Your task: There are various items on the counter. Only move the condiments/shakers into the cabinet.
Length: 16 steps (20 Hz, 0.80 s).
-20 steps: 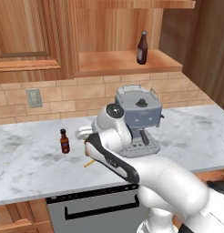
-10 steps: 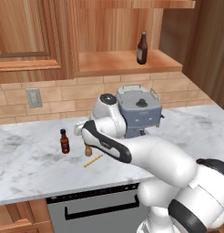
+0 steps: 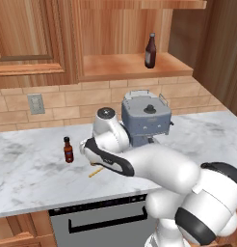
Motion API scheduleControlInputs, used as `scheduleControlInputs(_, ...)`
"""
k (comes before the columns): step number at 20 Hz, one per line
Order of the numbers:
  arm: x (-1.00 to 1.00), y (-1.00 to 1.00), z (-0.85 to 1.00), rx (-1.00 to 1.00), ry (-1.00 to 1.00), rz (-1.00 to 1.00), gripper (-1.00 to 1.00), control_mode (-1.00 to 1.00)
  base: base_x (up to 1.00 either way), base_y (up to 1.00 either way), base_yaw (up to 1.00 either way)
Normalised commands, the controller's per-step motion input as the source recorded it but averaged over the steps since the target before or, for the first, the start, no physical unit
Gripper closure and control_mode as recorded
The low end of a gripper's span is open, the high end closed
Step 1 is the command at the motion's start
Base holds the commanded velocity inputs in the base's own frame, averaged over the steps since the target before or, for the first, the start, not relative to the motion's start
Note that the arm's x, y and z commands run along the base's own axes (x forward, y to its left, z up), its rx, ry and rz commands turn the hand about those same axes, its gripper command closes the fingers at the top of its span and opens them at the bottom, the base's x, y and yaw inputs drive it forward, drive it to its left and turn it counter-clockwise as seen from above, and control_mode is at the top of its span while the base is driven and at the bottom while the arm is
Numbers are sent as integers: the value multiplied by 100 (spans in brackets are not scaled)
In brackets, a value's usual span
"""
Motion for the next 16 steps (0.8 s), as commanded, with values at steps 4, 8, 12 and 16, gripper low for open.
scheduleControlInputs(4, 0, 0, -25, 0, -8, 6, -100, -100, 0, 0, 0)
scheduleControlInputs(8, 0, 0, -8, 0, -6, 3, -100, -100, 0, 0, 0)
scheduleControlInputs(12, 0, 0, 0, 0, -3, 0, -100, -100, 0, 0, 0)
scheduleControlInputs(16, 3, 0, 0, 0, 0, 0, -100, -100, 0, 0, 0)
